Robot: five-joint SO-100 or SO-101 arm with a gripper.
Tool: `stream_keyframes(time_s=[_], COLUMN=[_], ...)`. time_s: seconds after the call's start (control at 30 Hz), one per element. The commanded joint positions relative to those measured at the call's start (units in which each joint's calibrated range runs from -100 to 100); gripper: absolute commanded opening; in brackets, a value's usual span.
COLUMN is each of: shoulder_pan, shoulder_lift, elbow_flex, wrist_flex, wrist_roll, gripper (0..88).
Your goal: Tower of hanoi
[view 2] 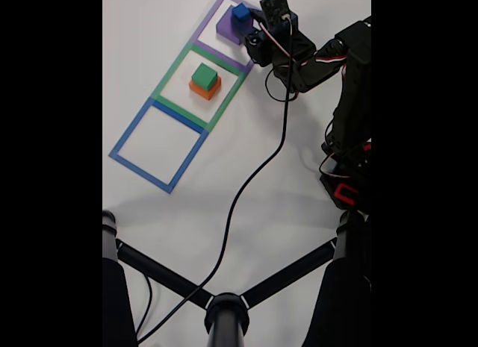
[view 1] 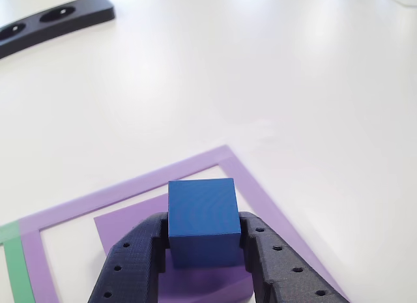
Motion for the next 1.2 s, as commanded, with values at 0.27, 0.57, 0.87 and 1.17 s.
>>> stream_keyframes(time_s=[0.27,0.57,0.87,1.17], shoulder_pan=[-1.01,-2.92,-3.83,-7.49], shoulder_lift=[-3.16,-22.47,-51.24,-60.69], elbow_flex=[-1.05,0.77,-8.23,-34.31], wrist_flex=[-0.39,20.09,70.76,115.03], wrist_roll=[0.0,0.0,0.0,0.0], gripper=[2.3,2.0,1.4,0.8])
